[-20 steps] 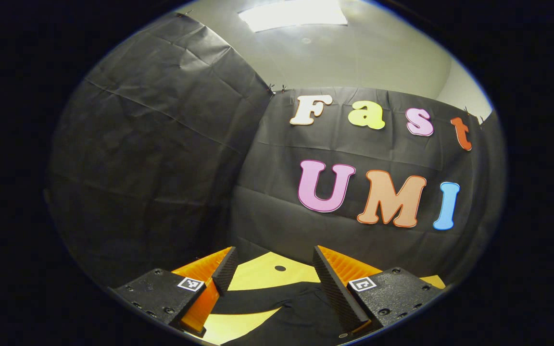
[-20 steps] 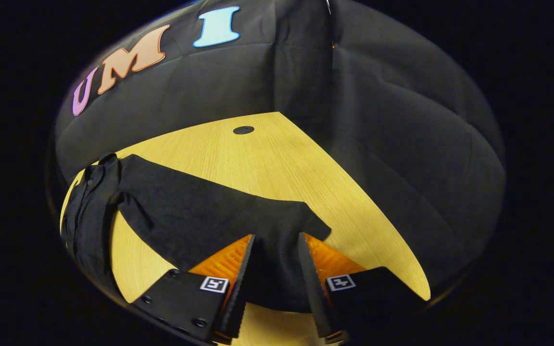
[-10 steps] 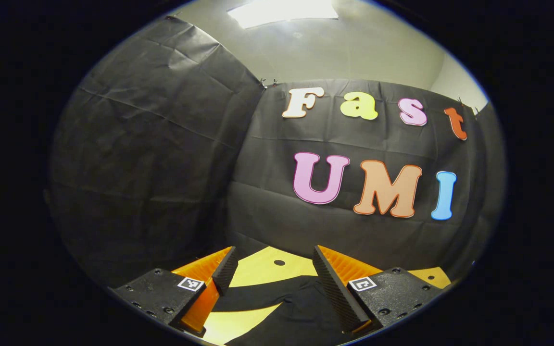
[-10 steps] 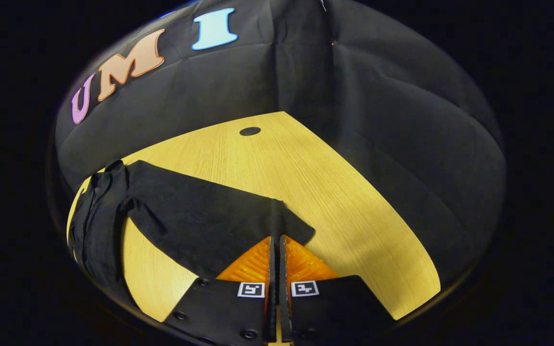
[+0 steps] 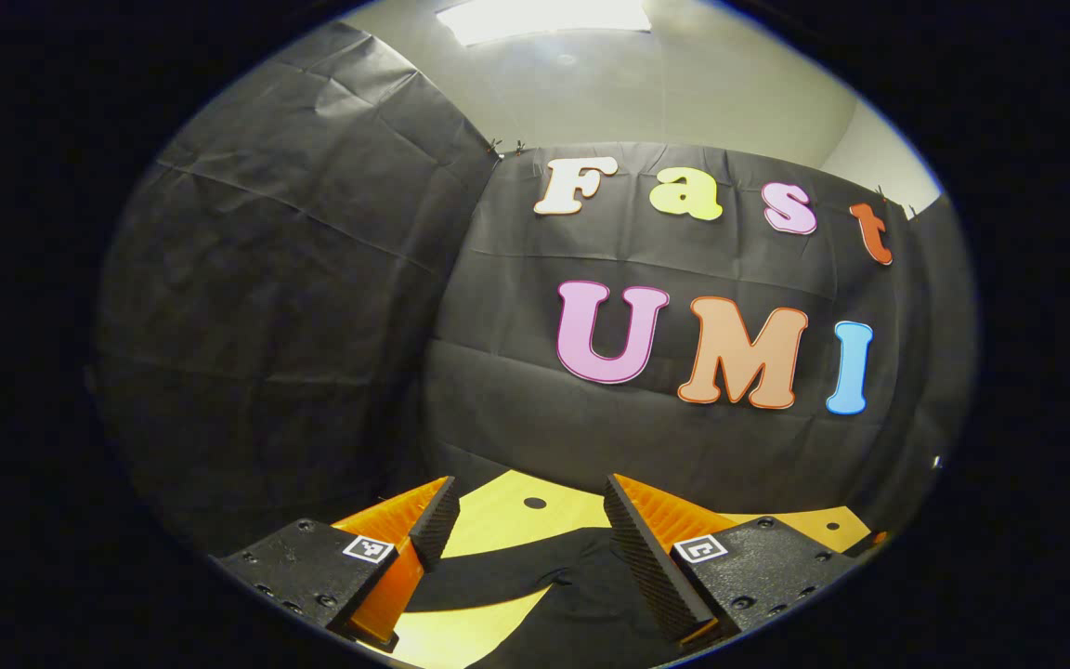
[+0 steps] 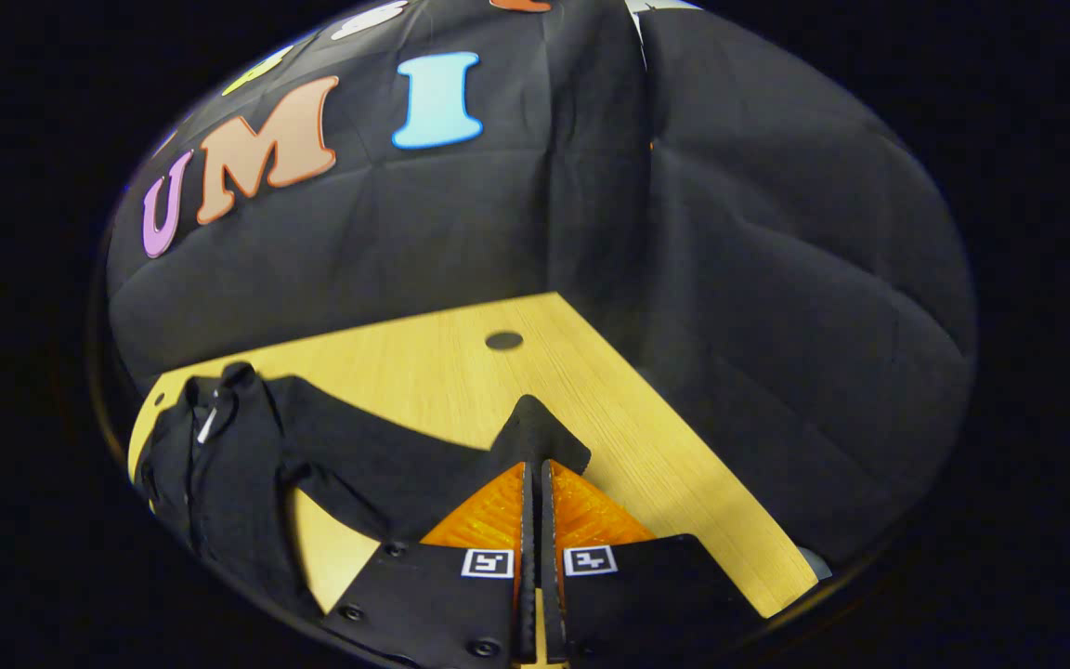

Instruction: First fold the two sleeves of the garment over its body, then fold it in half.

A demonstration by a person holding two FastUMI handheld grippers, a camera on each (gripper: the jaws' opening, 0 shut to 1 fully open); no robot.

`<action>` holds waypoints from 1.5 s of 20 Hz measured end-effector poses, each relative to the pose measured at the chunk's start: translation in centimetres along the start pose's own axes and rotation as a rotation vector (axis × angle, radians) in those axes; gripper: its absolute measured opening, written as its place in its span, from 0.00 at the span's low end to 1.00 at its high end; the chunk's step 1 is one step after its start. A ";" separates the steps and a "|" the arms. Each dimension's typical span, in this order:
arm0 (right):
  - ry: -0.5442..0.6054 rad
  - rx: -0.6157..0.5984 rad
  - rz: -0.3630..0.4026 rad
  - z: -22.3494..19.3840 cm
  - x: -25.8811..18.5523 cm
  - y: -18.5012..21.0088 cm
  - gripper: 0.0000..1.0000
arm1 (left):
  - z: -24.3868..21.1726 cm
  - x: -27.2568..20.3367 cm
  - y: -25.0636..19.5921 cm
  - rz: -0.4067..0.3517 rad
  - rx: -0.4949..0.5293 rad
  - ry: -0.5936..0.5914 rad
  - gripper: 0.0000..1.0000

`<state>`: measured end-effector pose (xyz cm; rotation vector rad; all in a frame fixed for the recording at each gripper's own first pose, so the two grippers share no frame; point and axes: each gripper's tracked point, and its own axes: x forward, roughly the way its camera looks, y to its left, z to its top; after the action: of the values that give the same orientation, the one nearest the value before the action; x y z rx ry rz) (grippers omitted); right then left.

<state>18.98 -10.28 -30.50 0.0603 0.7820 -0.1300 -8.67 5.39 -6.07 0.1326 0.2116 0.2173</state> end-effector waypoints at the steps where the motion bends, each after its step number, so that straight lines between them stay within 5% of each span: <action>1: -0.022 -0.012 0.005 1.1 -0.5 1.9 0.06 | 0.0 0.2 1.3 0.008 -0.005 0.000 0.93; 8: -0.153 -0.159 0.201 7.6 -3.5 25.6 0.05 | -1.3 2.2 13.7 0.133 0.033 0.038 0.93; 16: -0.123 -0.302 0.477 3.0 -4.8 53.2 0.05 | -2.1 2.1 25.1 0.283 0.065 0.078 0.93; 22: 0.010 -0.256 0.624 -3.1 -5.7 61.3 0.05 | -5.3 1.0 28.0 0.325 0.076 0.145 0.92; 23: 0.046 -0.224 0.667 -3.7 -6.4 62.2 0.14 | -5.9 0.9 28.2 0.321 0.086 0.159 0.92; 27: 0.066 -0.251 0.677 -4.1 -6.7 61.7 0.98 | -8.2 1.8 27.1 0.281 0.063 0.204 0.93; 30: 0.009 -0.288 0.661 -1.6 -8.8 58.5 0.98 | -11.1 3.6 25.3 0.243 0.032 0.244 0.93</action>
<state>19.82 48.62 -25.06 0.0434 0.7485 0.6093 -12.73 31.92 -13.71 0.1642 0.4422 0.4731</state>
